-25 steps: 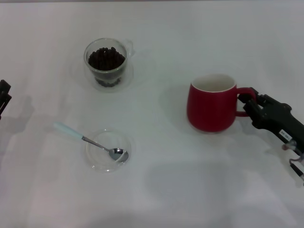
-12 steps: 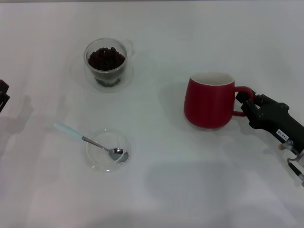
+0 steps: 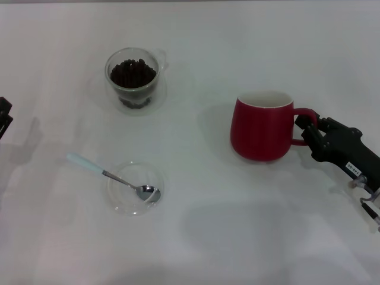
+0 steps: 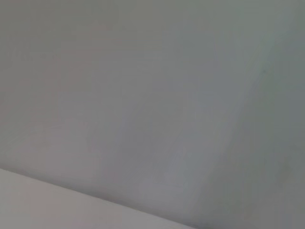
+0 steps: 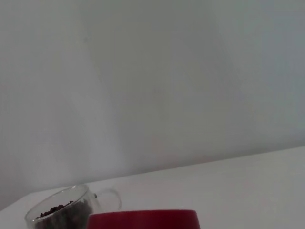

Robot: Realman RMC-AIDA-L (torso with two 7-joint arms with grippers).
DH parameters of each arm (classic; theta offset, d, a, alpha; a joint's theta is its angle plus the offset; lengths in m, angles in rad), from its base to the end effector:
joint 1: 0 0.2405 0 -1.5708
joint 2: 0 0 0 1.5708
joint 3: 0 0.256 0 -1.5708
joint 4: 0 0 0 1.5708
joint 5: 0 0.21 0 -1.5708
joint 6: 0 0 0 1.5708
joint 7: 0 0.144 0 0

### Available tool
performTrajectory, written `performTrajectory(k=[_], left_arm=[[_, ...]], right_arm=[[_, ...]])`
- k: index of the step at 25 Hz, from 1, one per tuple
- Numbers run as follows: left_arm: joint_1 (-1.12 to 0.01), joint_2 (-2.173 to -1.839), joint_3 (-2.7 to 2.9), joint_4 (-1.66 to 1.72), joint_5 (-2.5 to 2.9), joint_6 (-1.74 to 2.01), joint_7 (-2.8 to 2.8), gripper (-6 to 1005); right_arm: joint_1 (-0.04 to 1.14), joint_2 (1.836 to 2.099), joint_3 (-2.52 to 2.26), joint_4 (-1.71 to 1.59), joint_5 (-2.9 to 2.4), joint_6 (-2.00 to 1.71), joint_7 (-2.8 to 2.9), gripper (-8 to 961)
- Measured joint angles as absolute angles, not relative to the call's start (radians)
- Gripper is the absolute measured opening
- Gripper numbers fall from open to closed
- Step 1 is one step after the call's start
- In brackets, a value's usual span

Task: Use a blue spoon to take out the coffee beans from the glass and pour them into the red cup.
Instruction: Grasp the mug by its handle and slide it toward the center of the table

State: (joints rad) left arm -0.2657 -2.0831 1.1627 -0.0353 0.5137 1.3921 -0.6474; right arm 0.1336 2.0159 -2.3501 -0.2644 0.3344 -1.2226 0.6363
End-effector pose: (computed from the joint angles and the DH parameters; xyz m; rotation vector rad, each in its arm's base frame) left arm -0.3734 0.2397 -0.0185 -1.6262 -0.9088 -0.9175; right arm 0.3568 0.2166 -0.0557 -1.9256 0.9564 0.8705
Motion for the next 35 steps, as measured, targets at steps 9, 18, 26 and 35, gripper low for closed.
performTrajectory(k=[9, 18, 26, 35], left_arm=[[-0.282, -2.081, 1.163, -0.035, 0.513, 1.384, -0.693, 876], [-0.297, -2.083, 1.161, -0.036, 0.512, 1.358, -0.711, 876], [-0.299, -2.083, 1.162, -0.035, 0.513, 1.357, -0.713, 877], [-0.299, -2.083, 1.163, -0.035, 0.514, 1.356, -0.724, 877]], right_arm=[[0.144, 2.018, -2.383, -0.28, 0.333, -1.225, 0.544, 187], [0.155, 2.021, -2.429, -0.3, 0.325, -1.214, 0.467, 188], [0.159, 2.023, -2.464, -0.377, 0.324, -1.123, 0.334, 185], [0.161, 2.023, -2.46, -0.39, 0.331, -1.069, 0.285, 172]])
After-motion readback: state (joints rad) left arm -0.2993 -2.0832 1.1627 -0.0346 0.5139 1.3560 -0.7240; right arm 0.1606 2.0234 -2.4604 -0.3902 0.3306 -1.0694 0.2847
